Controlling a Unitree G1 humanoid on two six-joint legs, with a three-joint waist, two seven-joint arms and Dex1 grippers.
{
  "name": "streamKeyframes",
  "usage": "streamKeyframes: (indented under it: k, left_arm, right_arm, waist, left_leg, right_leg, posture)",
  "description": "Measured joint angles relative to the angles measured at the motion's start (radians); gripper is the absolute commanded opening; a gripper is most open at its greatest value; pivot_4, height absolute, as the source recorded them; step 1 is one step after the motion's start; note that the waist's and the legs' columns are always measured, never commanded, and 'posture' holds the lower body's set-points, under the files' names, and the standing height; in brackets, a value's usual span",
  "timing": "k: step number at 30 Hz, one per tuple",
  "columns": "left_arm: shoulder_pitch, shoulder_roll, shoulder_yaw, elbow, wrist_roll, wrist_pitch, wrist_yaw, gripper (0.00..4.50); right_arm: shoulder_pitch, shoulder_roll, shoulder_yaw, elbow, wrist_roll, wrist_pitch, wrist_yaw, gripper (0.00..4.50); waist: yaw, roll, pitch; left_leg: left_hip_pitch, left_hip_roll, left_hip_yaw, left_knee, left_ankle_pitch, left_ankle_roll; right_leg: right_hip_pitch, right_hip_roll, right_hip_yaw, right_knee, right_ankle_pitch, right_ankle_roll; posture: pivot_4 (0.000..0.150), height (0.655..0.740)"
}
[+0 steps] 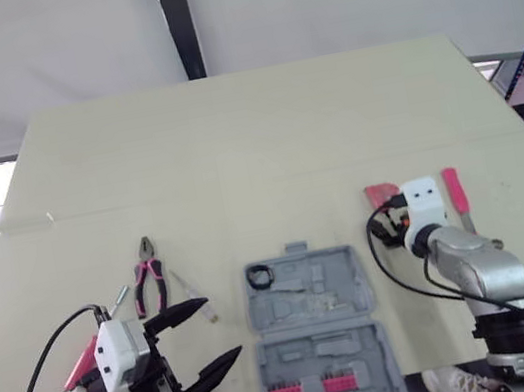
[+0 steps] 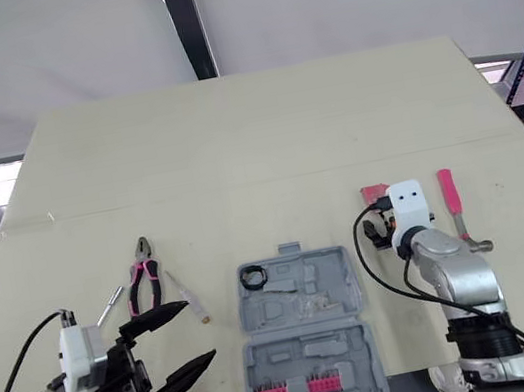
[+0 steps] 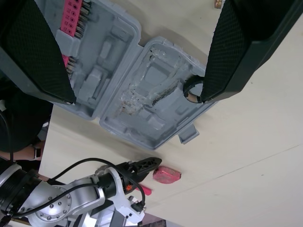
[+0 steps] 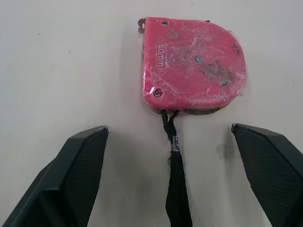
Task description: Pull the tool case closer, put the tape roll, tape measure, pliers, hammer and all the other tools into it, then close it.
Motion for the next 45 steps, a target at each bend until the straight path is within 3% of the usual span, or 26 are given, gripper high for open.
streamKeyframes:
  k: [7,18,35,45]
  left_arm:
    - [0.000,0.000,0.000,-0.011,0.000,0.009,0.014,4.50]
    - [0.003,0.000,0.000,-0.029,0.000,0.020,0.021,4.50]
    - [0.004,-0.001,-0.032,-0.027,0.000,0.018,-0.007,4.50]
    - [-0.013,0.001,-0.064,0.009,0.010,-0.003,-0.055,4.50]
  right_arm:
    - [-0.003,0.000,0.000,0.004,-0.001,0.003,0.000,0.06]
    - [0.048,-0.033,-0.002,-0.073,0.004,0.064,0.011,0.06]
    - [0.465,-0.277,-0.080,-0.511,0.188,0.345,0.230,0.06]
    - [0.571,-0.366,-0.080,-0.607,0.272,0.422,0.300,0.06]
  waist:
    - [0.002,0.000,0.000]
    - [0.006,0.000,0.000]
    - [0.009,0.000,0.000]
    - [0.010,0.000,0.000]
  left_leg:
    - [0.000,0.000,0.000,0.000,0.000,0.000]
    - [0.000,0.000,0.000,0.000,0.000,0.000]
    - [0.000,0.000,0.000,0.000,0.000,0.001]
    - [0.000,0.000,0.000,0.000,0.000,0.001]
  right_leg:
    - [0.000,0.000,0.000,0.000,0.000,0.000]
    - [0.000,0.000,0.000,0.000,0.000,0.000]
    - [0.002,0.000,0.000,-0.002,0.000,0.000]
    - [0.002,0.000,0.000,-0.002,0.000,0.000]
  posture:
    - [0.150,0.7400]
    - [0.150,0.7400]
    - [0.150,0.7400]
    - [0.150,0.7400]
